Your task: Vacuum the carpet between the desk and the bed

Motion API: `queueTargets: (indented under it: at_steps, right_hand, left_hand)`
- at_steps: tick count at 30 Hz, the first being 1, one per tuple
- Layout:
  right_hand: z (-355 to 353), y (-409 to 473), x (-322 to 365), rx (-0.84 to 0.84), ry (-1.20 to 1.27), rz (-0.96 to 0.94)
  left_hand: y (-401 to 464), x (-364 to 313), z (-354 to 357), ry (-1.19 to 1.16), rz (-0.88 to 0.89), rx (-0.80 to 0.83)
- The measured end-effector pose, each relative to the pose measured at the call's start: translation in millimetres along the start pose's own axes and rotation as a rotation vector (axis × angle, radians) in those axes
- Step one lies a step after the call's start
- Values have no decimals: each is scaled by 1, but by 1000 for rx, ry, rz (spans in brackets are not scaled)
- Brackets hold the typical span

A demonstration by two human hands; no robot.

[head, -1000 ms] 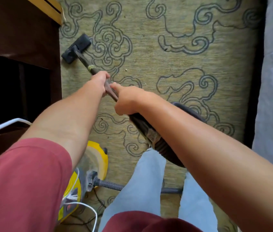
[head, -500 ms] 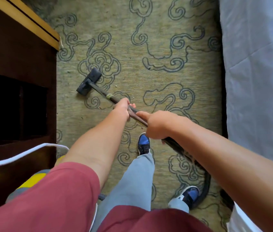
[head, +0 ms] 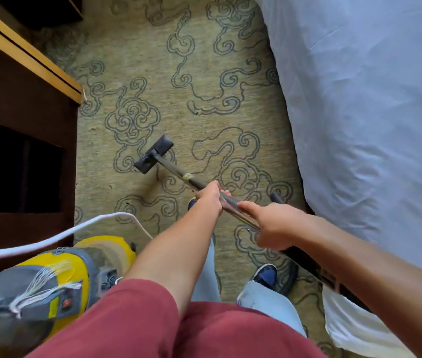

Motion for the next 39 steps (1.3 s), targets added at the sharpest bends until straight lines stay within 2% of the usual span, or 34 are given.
queueTargets:
  at_steps: [3,8,11,18,30,39]
  right_hand:
    - [22,-29,-20,-27,-14,50]
    - [54,-47,-45,21,35,101]
    - [61,-38,-54,11,64,128]
    - [51,5,-45,77,143,132]
    - [20,108,15,59,252,132]
    - [-45,241,101,47,263,118]
  left_hand:
    - [-14,37,7,23,20,3]
    - [-18,78,31,90,42,12]
    - [-12,78,42,102,42,61]
    - [21,50,44,172,110,7]
    - [95,-61,29,226,154,-45]
    - [177,-220,8,178,168,-88]
Point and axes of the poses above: each hand's wrist, its own y-axis towards the middle knuckle, its own z-axis out of the palm, x = y × z, the point moved 1 cm from there along y, towards the middle knuckle, and after that the axes turned 11 degrees about -x, right-handed, at the moved point
